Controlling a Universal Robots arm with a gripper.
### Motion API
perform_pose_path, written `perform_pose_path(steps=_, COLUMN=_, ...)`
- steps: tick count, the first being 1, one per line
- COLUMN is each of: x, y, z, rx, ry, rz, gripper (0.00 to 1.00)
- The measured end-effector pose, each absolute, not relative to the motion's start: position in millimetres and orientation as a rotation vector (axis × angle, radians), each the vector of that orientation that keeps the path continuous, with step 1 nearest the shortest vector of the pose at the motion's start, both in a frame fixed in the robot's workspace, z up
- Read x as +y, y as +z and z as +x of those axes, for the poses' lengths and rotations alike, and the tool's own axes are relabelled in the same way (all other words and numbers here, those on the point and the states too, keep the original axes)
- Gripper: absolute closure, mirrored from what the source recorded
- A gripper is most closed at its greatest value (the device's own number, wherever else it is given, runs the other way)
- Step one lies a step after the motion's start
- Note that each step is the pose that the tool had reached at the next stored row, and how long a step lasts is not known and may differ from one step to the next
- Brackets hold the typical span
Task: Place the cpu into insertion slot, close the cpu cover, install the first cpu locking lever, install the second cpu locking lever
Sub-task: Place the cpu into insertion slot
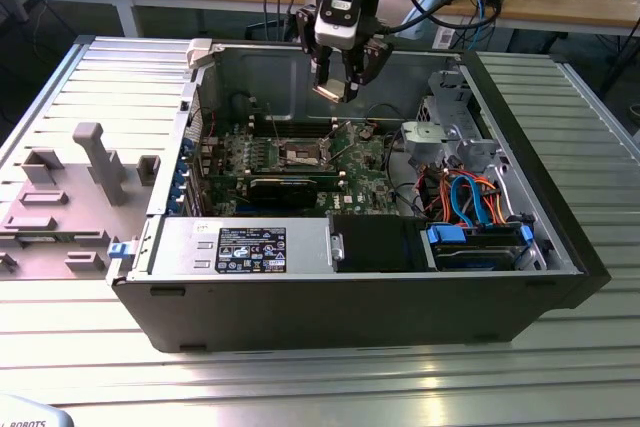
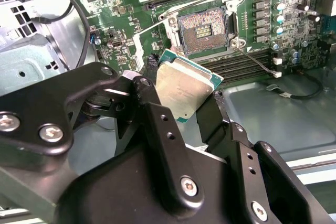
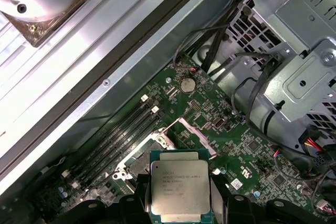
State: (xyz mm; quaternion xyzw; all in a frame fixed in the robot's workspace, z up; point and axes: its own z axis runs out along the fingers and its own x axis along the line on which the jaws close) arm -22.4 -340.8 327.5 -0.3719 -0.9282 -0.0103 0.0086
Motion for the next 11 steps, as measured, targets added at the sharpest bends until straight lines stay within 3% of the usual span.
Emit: perform_pose_path(steps=11, x=-340.8, y=327.1, z=-22.4, rx=-2.887, ry=-0.032, rz=-1.194, gripper=0.46)
